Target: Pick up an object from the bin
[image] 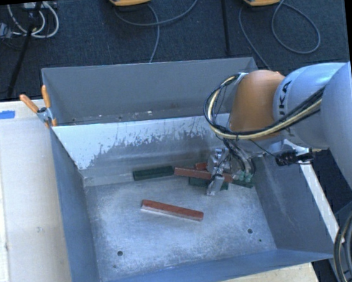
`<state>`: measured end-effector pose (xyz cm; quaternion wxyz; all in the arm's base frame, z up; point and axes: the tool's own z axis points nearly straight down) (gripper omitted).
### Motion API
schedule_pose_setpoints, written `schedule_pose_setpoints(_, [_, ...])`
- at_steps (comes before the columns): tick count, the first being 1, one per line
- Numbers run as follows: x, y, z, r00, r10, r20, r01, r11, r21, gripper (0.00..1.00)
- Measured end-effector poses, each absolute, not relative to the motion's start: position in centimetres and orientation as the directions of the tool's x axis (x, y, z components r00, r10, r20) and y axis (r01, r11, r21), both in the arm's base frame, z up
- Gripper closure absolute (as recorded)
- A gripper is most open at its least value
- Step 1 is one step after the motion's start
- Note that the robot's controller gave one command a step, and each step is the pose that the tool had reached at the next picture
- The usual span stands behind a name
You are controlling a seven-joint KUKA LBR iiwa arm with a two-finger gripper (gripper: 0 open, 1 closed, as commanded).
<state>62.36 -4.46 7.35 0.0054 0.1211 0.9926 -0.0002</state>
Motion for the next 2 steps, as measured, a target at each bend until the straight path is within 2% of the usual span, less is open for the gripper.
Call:
schedule_pose_setpoints(1, [60.9, -4.5, 19.4, -0.983, 0.182, -0.008, 0.182, 0.983, 0.0, 1.0])
schedule_pose_setpoints(2, [60.8, -8.7, 31.4, -0.98, -0.196, -0.007, -0.196, 0.981, -0.003, 1.0])
